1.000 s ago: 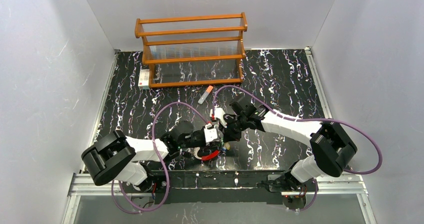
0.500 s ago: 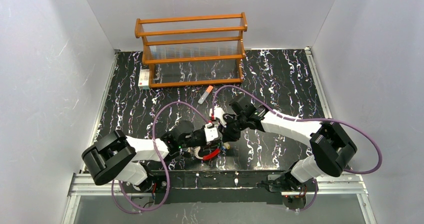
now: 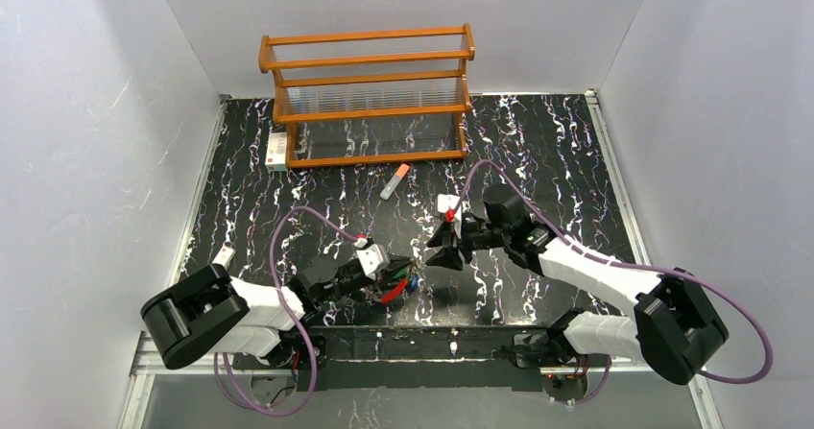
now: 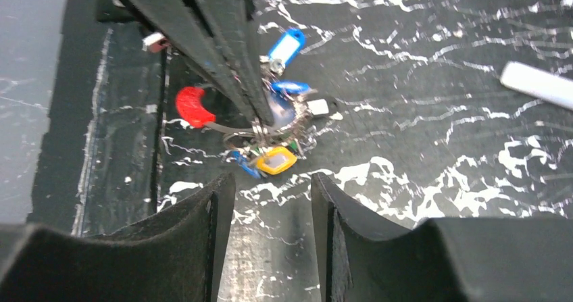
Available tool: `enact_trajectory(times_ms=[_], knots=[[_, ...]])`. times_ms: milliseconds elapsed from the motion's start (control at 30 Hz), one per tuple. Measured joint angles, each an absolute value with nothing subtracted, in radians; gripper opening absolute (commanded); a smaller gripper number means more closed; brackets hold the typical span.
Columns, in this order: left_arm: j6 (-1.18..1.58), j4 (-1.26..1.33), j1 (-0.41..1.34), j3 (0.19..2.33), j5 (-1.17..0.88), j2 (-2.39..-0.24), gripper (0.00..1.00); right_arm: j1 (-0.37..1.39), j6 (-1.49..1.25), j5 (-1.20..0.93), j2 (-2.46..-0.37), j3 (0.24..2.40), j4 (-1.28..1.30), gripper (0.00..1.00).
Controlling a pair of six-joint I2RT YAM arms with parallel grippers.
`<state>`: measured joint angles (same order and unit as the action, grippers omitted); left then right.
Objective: Put the keys on the keyring
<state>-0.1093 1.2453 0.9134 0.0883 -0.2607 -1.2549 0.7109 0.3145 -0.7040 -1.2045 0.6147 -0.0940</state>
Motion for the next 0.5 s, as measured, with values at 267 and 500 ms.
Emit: enact_trajectory(times_ms=[267,500], knots=[[-0.033,1.446,0.913,0.067,-0.27,-1.308,0.0,0.708,0.253,-0.836,-1.183,0.571,-0.277,0.41],[-0.021,1.488,0.913,0.067,-0.275,-1.308,0.0,0.708,0.231,-0.871,-1.232,0.571,-0.33,0.29]])
